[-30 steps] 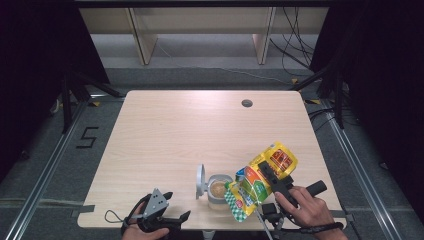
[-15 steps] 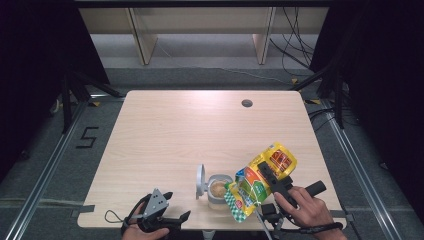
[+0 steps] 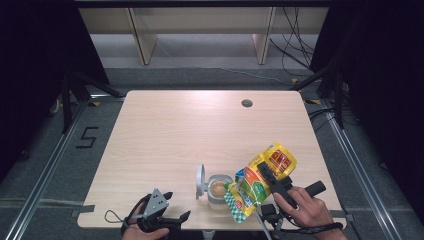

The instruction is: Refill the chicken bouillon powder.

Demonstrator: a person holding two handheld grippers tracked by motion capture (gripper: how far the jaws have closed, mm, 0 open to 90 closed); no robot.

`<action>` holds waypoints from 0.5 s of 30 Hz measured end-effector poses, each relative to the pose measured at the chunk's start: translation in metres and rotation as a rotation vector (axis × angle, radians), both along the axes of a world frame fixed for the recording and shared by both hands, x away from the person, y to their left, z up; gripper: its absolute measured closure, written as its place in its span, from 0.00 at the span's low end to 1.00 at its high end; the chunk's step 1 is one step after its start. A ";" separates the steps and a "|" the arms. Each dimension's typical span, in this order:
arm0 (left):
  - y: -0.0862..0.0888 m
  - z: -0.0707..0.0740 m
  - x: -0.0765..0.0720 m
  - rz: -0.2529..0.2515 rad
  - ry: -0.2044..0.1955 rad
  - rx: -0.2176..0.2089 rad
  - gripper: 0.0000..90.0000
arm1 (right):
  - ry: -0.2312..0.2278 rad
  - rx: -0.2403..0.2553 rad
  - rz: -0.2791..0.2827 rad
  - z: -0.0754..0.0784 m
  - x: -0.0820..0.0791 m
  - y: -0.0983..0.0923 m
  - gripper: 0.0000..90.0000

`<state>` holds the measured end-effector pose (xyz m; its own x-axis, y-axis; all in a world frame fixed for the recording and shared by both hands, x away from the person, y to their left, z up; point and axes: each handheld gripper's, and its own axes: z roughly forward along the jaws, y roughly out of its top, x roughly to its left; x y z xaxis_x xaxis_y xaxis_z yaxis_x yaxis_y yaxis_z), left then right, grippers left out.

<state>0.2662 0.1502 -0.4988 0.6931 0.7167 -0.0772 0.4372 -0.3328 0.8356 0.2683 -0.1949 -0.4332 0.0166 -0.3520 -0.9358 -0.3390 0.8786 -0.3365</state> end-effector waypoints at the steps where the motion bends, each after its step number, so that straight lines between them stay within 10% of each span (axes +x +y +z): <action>1: 0.000 0.000 0.000 0.000 0.000 0.000 0.17 | 0.000 0.000 0.000 0.000 0.000 0.000 0.58; 11: 0.000 0.000 0.000 0.002 0.001 0.007 0.17 | -0.015 0.014 0.002 0.000 0.000 -0.001 0.59; 12: 0.000 0.000 0.000 0.002 0.000 0.007 0.17 | -0.033 -0.047 -0.006 0.004 -0.001 0.000 0.59; 15: 0.000 0.000 0.000 0.000 0.000 0.001 0.17 | -0.020 0.008 0.022 0.001 0.001 -0.001 0.59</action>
<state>0.2664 0.1502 -0.4990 0.6934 0.7165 -0.0762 0.4370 -0.3340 0.8352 0.2693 -0.1956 -0.4326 0.0436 -0.3440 -0.9379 -0.3517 0.8734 -0.3367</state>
